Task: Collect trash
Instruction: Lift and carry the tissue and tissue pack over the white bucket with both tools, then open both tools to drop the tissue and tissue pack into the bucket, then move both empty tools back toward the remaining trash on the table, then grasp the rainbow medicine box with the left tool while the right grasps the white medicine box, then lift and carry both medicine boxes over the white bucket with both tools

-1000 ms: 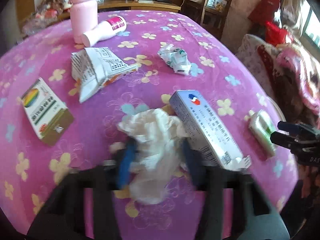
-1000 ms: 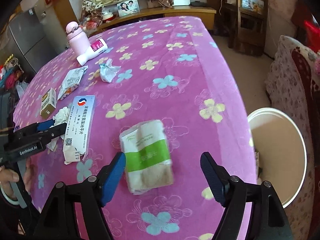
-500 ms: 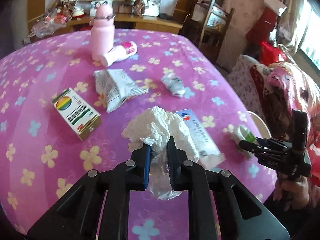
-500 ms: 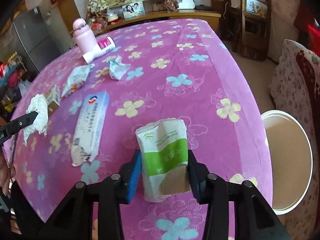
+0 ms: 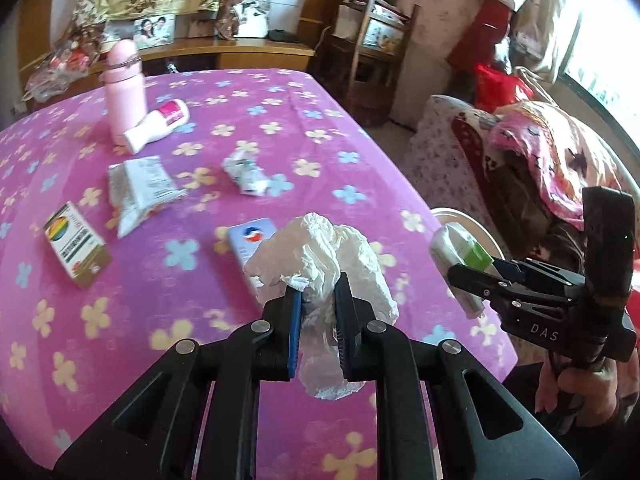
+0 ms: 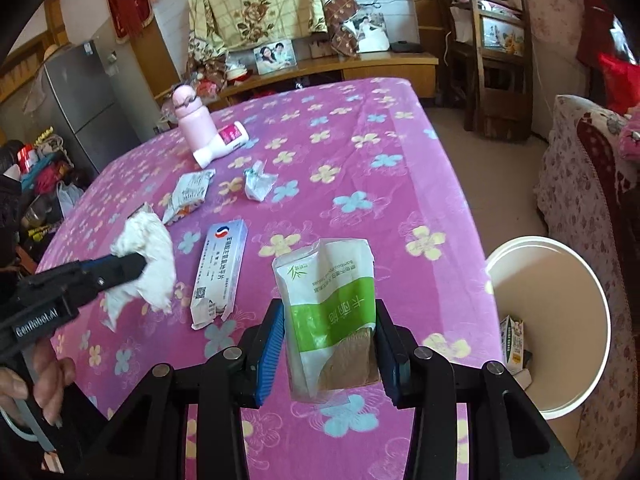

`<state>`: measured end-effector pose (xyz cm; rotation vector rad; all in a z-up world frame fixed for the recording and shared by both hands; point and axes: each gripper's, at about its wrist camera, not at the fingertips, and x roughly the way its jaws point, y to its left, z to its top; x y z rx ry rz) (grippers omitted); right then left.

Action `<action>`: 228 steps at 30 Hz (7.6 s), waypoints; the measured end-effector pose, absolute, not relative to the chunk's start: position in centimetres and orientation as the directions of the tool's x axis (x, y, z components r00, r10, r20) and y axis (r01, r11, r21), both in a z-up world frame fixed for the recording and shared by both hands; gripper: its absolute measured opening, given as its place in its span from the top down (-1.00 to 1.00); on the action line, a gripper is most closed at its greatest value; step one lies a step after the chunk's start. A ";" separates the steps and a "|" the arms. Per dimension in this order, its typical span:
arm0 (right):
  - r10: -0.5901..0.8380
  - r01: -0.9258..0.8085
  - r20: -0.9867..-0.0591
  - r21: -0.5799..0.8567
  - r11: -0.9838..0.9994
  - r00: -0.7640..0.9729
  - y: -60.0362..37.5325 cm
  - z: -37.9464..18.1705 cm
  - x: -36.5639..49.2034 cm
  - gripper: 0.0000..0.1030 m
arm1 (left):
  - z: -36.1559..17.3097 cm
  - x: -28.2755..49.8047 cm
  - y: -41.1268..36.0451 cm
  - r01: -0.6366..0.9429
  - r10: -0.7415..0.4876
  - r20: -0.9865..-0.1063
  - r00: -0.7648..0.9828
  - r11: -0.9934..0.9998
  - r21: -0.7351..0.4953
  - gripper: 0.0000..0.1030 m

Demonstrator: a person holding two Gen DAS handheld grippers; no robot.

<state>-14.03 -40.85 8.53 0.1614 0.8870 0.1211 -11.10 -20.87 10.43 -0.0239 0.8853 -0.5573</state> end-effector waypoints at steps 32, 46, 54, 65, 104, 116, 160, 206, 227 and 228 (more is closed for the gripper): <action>0.027 0.202 -0.751 0.211 0.956 0.660 -54.8 8.7 -19.0 0.21 | 11.0 -12.1 -37.3 0.632 -0.540 -0.737 0.407 0.749 -0.200 0.75; -0.022 0.304 -0.779 0.219 0.927 0.626 -60.3 6.5 -18.6 0.21 | 8.3 -11.0 -44.0 0.656 -0.529 -0.779 0.337 0.725 -0.209 0.75; -0.045 0.362 -0.799 0.221 0.905 0.600 -63.0 4.9 -17.6 0.21 | 6.6 -10.0 -46.8 0.660 -0.509 -0.799 0.320 0.725 -0.197 0.75; -0.064 0.407 -0.813 0.220 0.886 0.579 -64.8 3.3 -17.0 0.21 | 4.5 -8.6 -48.8 0.649 -0.491 -0.820 0.294 0.732 -0.206 0.75; -0.065 0.414 -0.826 0.211 0.886 0.560 -63.1 2.3 -16.8 -0.10 | 4.9 -8.8 -43.7 0.577 -0.473 -0.807 0.354 0.790 -0.210 0.14; -0.015 0.324 -0.811 0.216 0.921 0.584 -57.5 3.5 -16.1 -0.15 | 6.0 -9.0 -37.4 0.505 -0.426 -0.799 0.426 0.844 -0.181 0.14; 0.234 -0.113 -0.832 0.205 0.972 0.504 -31.2 4.2 -7.1 -0.42 | 5.9 -4.5 -5.3 0.001 -0.192 -0.805 0.562 0.973 -0.232 -0.19; 0.187 -0.151 -0.787 0.121 0.981 0.588 -30.3 5.6 -8.7 0.13 | 6.6 -6.2 -10.2 0.105 -0.246 -0.794 0.555 0.968 -0.227 -0.16; 0.143 -0.060 -0.756 0.136 0.989 0.639 -36.4 7.8 -13.4 0.13 | 7.7 -10.2 -18.6 0.278 -0.294 -0.789 0.540 0.947 -0.163 -0.16; 0.138 -0.053 -0.755 0.136 0.989 0.641 -36.8 7.9 -13.5 0.13 | 7.7 -10.3 -19.1 0.285 -0.298 -0.788 0.538 0.945 -0.162 -0.16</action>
